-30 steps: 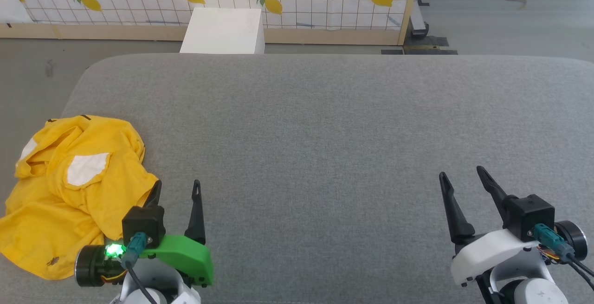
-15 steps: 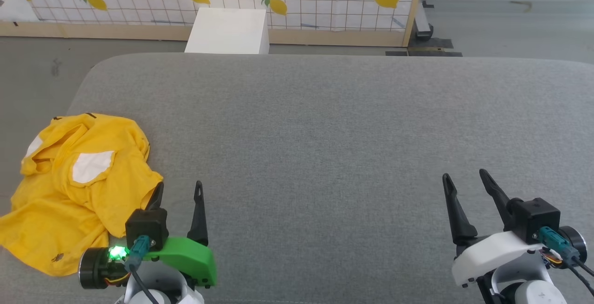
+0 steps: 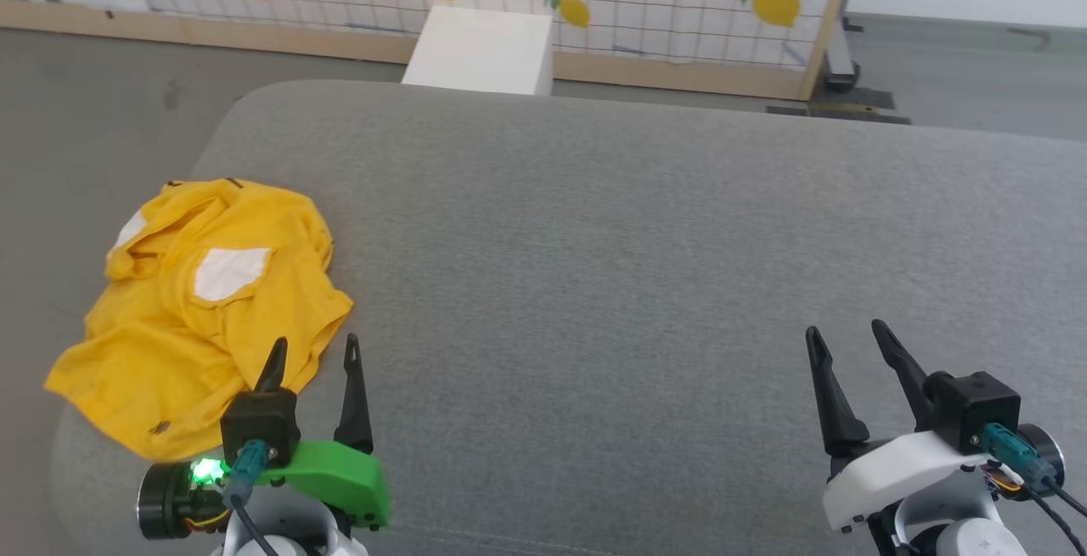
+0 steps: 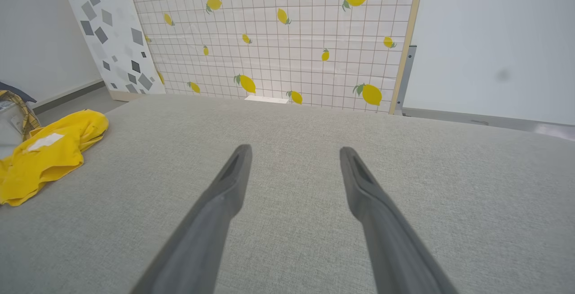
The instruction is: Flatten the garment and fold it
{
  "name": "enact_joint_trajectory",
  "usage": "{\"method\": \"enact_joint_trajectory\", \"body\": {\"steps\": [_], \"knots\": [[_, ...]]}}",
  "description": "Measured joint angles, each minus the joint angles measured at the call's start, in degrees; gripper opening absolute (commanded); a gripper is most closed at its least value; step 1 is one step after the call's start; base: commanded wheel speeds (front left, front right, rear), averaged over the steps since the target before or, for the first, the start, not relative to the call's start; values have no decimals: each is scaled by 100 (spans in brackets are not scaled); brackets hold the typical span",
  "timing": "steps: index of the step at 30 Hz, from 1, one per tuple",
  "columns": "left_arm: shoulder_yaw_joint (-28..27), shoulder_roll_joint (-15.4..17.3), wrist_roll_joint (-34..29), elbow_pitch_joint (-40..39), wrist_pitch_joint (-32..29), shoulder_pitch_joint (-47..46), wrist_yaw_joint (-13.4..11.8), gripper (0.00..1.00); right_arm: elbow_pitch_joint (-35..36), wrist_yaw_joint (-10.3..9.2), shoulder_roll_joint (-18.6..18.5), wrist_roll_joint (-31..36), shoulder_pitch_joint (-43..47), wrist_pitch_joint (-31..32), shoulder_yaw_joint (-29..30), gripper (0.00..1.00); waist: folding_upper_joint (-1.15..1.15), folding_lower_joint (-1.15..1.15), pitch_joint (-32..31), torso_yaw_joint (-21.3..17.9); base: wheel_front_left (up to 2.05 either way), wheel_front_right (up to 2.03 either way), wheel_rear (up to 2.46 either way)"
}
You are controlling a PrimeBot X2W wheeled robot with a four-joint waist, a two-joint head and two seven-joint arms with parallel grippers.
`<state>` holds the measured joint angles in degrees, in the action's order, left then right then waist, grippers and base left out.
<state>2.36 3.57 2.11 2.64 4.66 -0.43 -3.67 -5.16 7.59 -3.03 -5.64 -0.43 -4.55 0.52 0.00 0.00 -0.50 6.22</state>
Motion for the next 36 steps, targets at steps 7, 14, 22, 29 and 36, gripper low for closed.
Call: {"method": "enact_joint_trajectory", "body": {"steps": [7, 14, 22, 29, 36], "knots": [[7, 30, 52, 27, 76, 109, -85, 100, -143, 0, 0, -102, 17, -78, -15, 100, 0, 0, -27, 361, 0, 0, 0], [31, 70, 87, 26, 172, 171, -200, 100, -294, 0, 0, -199, 20, -187, -23, 100, 0, 0, -57, 781, 0, 0, 0], [52, 98, 119, 27, 275, 218, -304, 100, -420, 0, 1, -301, 20, -263, -49, 100, 0, 0, -64, 1077, 0, 0, 0], [103, 122, 237, 65, 359, 258, -402, 100, -515, 0, 1, -350, 20, -363, -65, 100, 0, 0, -52, 1237, 0, 0, 0], [159, 153, 259, 120, 450, 286, -481, 100, -662, 0, 1, -427, 20, -450, -68, 100, 0, 0, -59, 1390, 0, 0, 0]]}}
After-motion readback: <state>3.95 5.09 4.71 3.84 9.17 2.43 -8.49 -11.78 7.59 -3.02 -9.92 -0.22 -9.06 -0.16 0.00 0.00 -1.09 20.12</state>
